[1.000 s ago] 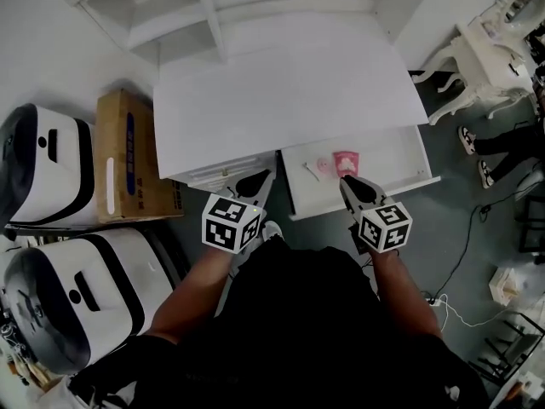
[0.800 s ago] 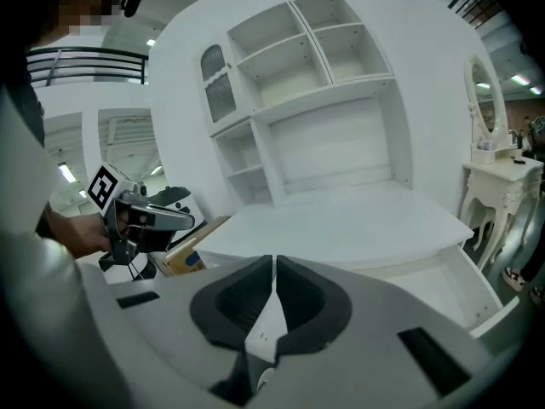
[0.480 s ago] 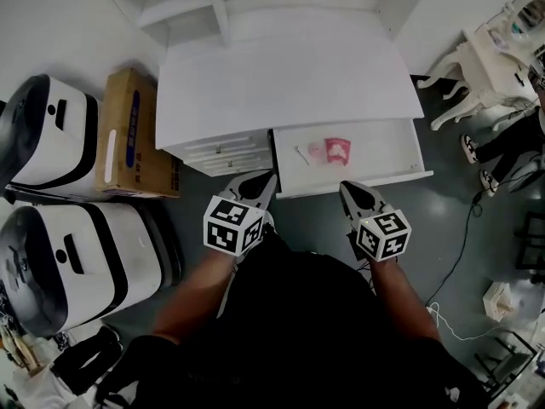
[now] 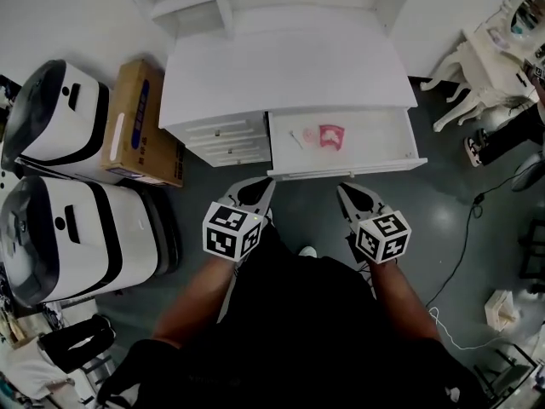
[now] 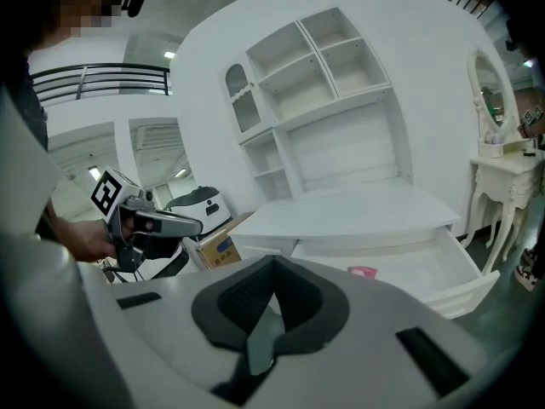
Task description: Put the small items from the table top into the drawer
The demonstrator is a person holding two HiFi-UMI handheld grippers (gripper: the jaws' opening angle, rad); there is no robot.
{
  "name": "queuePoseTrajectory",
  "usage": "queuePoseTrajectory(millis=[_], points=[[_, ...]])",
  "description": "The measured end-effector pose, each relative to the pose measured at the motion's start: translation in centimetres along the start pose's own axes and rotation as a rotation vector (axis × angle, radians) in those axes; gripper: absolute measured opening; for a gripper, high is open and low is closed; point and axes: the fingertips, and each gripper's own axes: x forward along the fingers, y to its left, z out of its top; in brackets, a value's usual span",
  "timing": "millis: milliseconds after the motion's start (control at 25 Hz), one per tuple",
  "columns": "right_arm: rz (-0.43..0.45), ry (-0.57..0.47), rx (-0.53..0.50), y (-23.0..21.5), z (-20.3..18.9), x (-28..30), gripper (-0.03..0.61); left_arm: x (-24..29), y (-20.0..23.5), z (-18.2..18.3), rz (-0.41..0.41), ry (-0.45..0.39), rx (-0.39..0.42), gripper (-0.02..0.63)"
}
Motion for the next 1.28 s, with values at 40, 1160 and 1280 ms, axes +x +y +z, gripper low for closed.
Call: queuePoseTrajectory(millis=[40,1160,1280], points=[[0.008,0.001,0.001,0.2,-0.3,-0.5,0.028,-0.5,-0.4,-0.4,0.009,0.0,-0.003,0.011],[-0.05,-0.023,0.052,9.1,-1.8,-0.7,0.028,-7.4,0.9,-2.8,-0.067,0.025,0.039,0.011],[-0.058,-0.018,0.048,10.0,-1.8,-0.6,0.028,-7.7,1.2,-2.9,-0.077,0.022,0.037,0.011]])
